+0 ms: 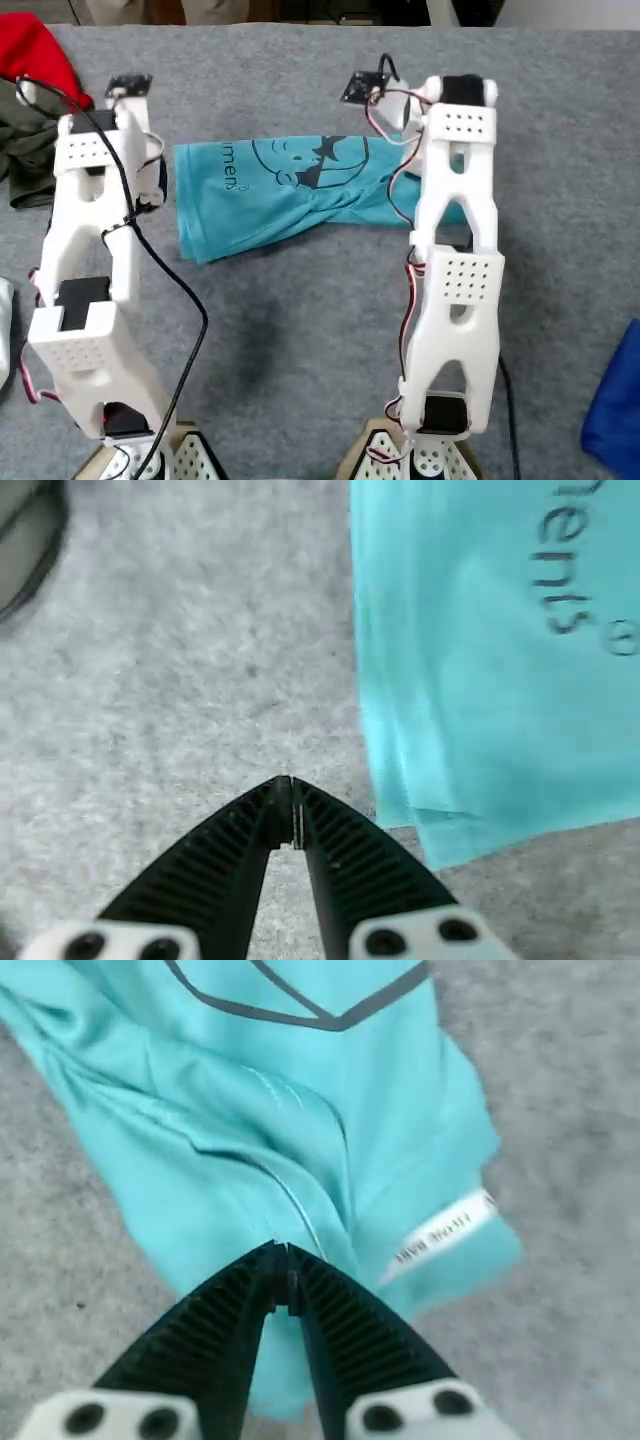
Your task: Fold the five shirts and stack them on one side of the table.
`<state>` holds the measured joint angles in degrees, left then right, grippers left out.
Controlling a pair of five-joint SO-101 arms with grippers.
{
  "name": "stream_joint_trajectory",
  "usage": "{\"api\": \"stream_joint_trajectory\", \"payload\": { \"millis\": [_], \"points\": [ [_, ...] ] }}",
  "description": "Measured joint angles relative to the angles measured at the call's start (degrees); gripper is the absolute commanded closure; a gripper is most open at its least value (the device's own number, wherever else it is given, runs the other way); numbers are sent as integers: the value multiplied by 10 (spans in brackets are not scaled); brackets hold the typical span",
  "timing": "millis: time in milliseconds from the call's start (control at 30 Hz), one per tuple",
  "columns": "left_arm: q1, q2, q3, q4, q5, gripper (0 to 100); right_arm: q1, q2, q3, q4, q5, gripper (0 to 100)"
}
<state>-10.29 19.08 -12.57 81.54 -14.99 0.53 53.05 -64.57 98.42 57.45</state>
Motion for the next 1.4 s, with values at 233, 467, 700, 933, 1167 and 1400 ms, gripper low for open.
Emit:
{"api": "stream_joint_trajectory", "payload": {
  "millis": [233,467,700,933,1167,1400],
  "points": [
    [47,64,-23,-15,41,847,35,-56,-65,27,-32,994],
    [47,170,-98,-31,88,843,109,-66,-67,27,-98,994],
    [47,257,-208,-30,91,843,116,-66,-67,27,-106,994],
    [40,309,-277,-6,90,847,117,-66,-67,27,-106,994],
    [21,330,-329,40,62,843,117,-66,-67,26,-106,994],
    [13,338,-353,69,32,843,117,-66,-67,25,-106,994]
  ]
}}
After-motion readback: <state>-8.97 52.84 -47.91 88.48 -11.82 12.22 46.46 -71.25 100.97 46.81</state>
